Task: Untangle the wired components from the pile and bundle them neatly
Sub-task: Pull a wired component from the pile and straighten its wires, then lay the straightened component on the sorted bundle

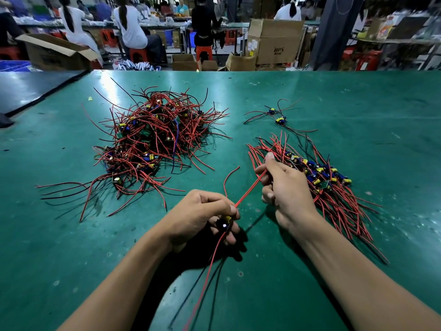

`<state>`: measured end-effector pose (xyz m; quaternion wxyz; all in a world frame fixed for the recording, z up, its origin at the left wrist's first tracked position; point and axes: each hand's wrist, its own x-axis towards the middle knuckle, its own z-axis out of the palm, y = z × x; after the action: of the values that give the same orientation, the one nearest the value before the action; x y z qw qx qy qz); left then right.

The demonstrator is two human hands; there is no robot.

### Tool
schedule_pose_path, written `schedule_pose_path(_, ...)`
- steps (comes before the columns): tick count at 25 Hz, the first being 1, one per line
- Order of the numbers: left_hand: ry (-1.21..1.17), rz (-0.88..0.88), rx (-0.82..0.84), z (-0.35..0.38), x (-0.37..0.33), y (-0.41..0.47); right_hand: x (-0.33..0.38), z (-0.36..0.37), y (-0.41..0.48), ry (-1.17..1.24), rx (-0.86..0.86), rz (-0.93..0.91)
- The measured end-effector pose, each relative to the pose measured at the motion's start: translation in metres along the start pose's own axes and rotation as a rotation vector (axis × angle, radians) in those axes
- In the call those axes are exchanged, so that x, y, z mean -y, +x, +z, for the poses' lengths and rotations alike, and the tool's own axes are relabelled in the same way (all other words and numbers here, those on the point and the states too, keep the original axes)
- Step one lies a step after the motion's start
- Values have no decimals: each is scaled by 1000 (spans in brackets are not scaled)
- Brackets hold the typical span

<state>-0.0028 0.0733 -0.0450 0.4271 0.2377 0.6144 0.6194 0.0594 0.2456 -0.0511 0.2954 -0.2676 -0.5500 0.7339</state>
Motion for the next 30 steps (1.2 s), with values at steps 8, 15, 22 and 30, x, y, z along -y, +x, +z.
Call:
schedule_pose_path(8, -301, 11, -187, -6, 3, 12, 6, 12, -17, -70, 131, 15)
schedule_pose_path(15, -373, 26, -211, -8, 3, 15, -2, 13, -30, -566, 226, -371)
schedule_pose_path(22, -350, 44, -179, -8, 5, 16, 2, 6, -21, -814, 158, -656)
schedule_pose_path(30, -270, 52, -233, -7, 8, 20, 10, -12, -6, -1177, -116, -596)
